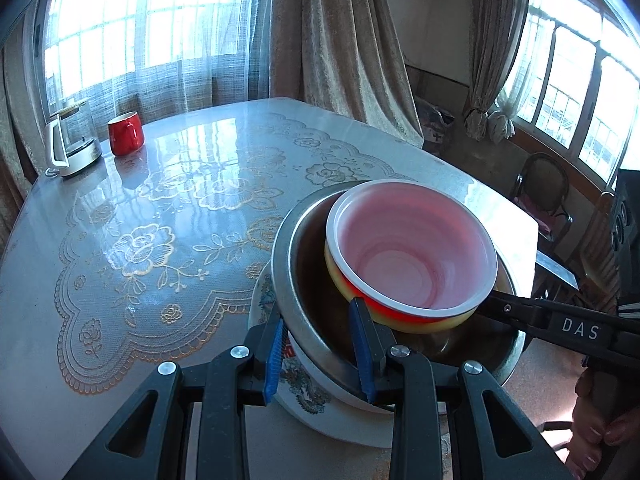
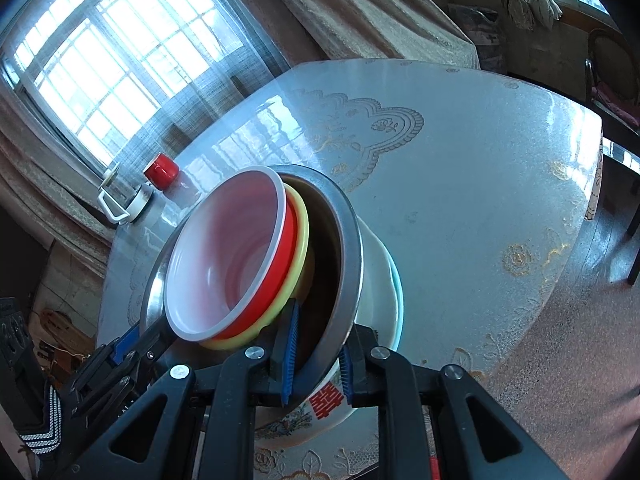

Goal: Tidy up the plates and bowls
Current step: 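Lower the steel bowl onto the floral plate stack with both grippers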

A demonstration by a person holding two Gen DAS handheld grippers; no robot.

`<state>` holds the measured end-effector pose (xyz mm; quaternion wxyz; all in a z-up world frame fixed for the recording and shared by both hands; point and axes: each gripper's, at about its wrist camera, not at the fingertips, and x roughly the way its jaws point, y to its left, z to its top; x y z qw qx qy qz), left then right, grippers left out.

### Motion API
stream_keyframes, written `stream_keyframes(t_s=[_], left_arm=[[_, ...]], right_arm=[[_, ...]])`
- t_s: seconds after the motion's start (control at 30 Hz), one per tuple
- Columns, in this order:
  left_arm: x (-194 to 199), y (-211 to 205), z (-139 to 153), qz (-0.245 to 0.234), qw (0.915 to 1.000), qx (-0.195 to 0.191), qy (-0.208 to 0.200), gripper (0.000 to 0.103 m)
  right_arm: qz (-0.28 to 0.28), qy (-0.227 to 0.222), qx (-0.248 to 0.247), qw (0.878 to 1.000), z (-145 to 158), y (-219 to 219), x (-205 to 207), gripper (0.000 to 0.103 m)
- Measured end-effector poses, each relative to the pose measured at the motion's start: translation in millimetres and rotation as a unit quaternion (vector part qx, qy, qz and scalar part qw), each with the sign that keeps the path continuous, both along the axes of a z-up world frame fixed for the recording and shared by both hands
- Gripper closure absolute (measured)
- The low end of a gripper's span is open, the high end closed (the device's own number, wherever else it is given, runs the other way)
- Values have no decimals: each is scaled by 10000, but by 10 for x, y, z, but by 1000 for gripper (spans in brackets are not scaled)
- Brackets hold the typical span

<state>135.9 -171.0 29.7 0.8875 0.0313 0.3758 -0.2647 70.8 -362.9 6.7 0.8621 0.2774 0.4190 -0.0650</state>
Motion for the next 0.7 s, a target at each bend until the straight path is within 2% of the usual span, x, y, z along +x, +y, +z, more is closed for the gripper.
stream_keyframes(t_s=[0.7], left_arm=[[24,15,-78,139,9998,144,73,72]], right_arm=[[78,196,24,9998,-108,64,104,83]])
